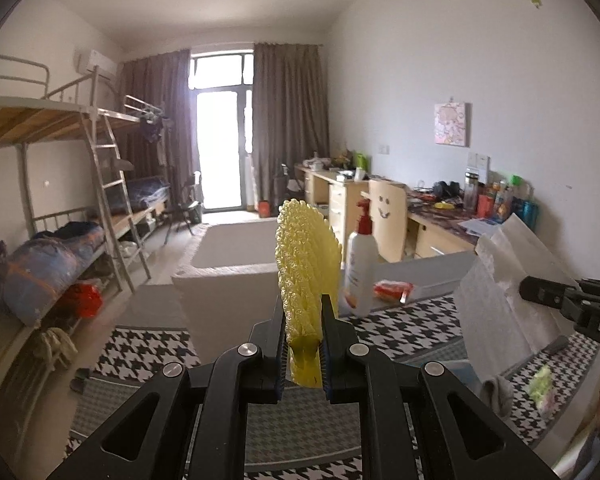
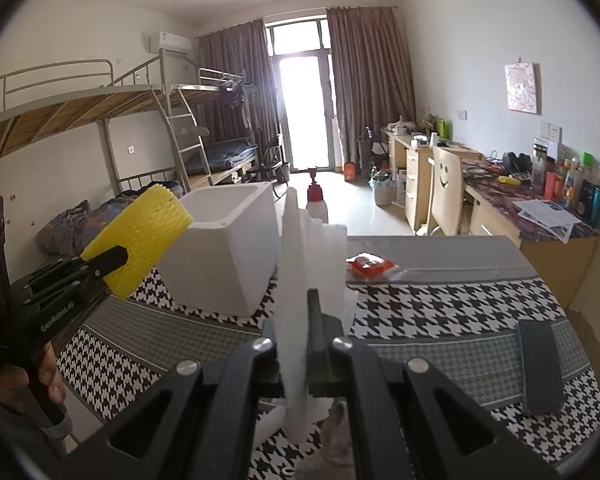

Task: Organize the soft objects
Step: 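Lift and carry the foam sleeve and tissue toward the white foam box with both tools, then lower the left tool over the white foam box and open to drop the foam sleeve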

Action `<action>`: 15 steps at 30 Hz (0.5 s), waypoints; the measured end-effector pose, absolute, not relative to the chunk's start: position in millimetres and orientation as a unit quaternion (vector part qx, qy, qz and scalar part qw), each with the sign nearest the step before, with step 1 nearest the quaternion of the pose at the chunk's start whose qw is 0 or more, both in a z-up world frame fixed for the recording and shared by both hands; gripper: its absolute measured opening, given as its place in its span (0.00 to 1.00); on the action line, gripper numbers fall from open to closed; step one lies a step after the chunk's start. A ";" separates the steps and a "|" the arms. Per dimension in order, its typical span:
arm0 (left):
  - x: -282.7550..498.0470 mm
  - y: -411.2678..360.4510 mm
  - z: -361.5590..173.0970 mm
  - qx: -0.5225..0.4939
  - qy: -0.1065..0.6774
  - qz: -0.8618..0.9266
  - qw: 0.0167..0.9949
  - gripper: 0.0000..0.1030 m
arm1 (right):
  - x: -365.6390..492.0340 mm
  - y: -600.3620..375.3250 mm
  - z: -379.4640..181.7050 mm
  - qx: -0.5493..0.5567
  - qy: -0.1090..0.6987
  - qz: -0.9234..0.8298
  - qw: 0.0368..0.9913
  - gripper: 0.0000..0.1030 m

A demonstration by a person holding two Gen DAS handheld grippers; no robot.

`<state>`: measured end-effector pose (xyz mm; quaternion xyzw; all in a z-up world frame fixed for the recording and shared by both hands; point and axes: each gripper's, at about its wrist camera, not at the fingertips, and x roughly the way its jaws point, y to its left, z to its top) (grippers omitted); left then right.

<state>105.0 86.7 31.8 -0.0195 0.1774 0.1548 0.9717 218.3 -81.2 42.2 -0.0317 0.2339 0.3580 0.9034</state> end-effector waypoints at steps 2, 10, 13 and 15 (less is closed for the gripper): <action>106.1 90.2 33.8 -0.018 0.176 0.167 0.970 0.14 | 218.3 -76.6 44.0 -0.034 0.232 0.362 0.902 0.05; 109.5 101.0 42.8 -0.014 0.169 0.179 0.969 0.14 | 217.3 -57.2 54.9 -0.044 0.224 0.380 0.897 0.05; 111.9 102.8 47.7 -0.015 0.167 0.173 0.971 0.14 | 219.5 -50.1 60.9 -0.045 0.218 0.386 0.895 0.05; 112.6 104.1 49.7 -0.013 0.166 0.171 0.971 0.14 | 221.1 -46.5 64.6 -0.047 0.216 0.388 0.895 0.05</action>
